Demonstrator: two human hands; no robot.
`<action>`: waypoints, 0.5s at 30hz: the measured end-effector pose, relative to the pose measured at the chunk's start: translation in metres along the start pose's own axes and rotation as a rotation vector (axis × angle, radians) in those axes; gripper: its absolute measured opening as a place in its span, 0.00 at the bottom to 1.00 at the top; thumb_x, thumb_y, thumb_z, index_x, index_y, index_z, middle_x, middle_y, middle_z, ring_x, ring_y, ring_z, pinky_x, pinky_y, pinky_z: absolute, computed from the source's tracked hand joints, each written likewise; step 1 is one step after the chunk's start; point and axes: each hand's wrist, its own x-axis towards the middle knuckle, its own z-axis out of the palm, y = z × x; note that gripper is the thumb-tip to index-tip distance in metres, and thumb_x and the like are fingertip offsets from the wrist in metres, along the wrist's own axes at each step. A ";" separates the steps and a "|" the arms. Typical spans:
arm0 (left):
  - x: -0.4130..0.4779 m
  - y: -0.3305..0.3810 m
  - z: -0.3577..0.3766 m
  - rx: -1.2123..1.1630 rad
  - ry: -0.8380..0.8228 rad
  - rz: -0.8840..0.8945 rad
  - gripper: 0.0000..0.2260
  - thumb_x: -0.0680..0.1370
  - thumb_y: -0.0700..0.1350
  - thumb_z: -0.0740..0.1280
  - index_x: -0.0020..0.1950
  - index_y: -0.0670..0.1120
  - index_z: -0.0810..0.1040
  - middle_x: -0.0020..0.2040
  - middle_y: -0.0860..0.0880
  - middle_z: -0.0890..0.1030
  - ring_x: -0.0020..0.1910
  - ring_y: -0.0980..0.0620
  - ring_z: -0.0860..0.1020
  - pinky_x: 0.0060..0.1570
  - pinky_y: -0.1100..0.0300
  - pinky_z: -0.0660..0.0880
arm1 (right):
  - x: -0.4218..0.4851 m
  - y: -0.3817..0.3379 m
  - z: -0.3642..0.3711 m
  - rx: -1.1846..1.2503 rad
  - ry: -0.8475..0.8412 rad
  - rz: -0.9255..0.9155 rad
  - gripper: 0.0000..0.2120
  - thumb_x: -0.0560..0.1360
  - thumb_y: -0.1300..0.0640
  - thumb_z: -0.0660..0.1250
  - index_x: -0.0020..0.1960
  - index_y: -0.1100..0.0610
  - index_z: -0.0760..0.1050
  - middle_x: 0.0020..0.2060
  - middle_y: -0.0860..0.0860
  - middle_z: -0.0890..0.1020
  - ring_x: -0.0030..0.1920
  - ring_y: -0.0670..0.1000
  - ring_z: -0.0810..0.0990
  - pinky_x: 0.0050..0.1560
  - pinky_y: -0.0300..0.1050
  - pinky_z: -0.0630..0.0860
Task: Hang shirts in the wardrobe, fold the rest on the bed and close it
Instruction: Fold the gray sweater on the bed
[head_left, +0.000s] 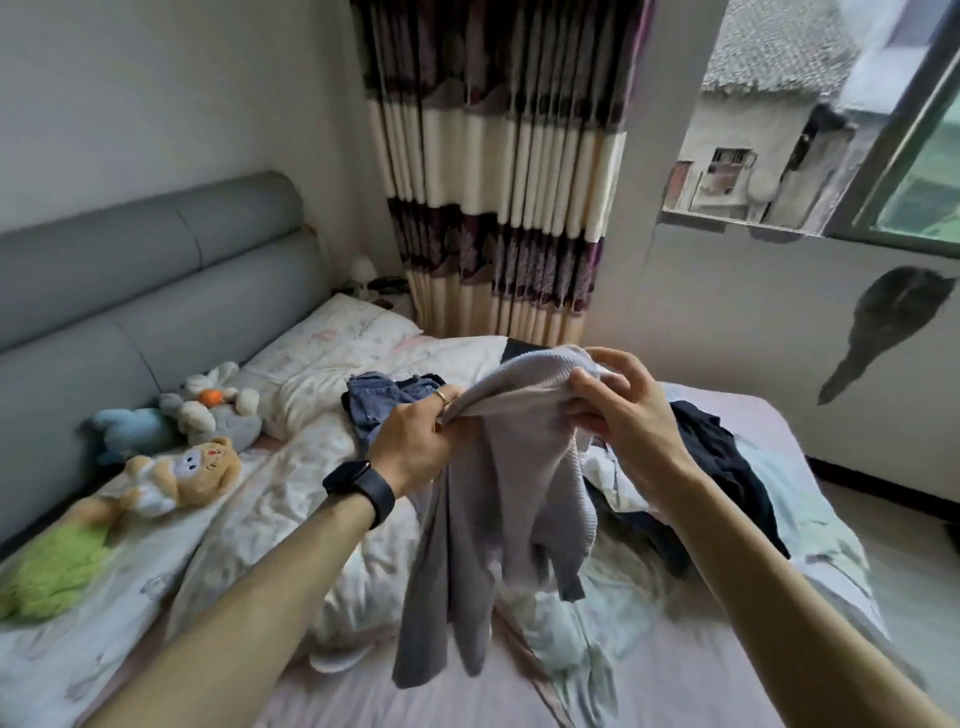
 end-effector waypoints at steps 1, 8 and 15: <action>-0.009 0.018 0.003 -0.037 -0.003 -0.027 0.10 0.74 0.54 0.65 0.55 0.56 0.78 0.41 0.49 0.84 0.45 0.44 0.82 0.46 0.47 0.78 | -0.015 -0.002 -0.021 0.034 0.003 -0.010 0.15 0.77 0.58 0.73 0.63 0.54 0.76 0.50 0.49 0.85 0.45 0.47 0.85 0.44 0.38 0.81; -0.071 0.110 0.040 -0.231 -0.045 -0.043 0.15 0.70 0.60 0.67 0.56 0.61 0.78 0.49 0.53 0.85 0.53 0.51 0.83 0.57 0.46 0.78 | -0.142 0.076 -0.118 -0.384 -0.171 0.262 0.58 0.63 0.44 0.83 0.81 0.43 0.50 0.73 0.41 0.64 0.73 0.44 0.66 0.74 0.48 0.65; -0.136 0.133 0.048 -0.128 -0.042 -0.118 0.09 0.73 0.49 0.69 0.49 0.63 0.80 0.47 0.53 0.86 0.51 0.51 0.83 0.57 0.47 0.78 | -0.205 0.089 -0.138 -0.396 0.031 0.210 0.05 0.71 0.52 0.68 0.45 0.46 0.82 0.38 0.45 0.86 0.42 0.45 0.83 0.50 0.54 0.82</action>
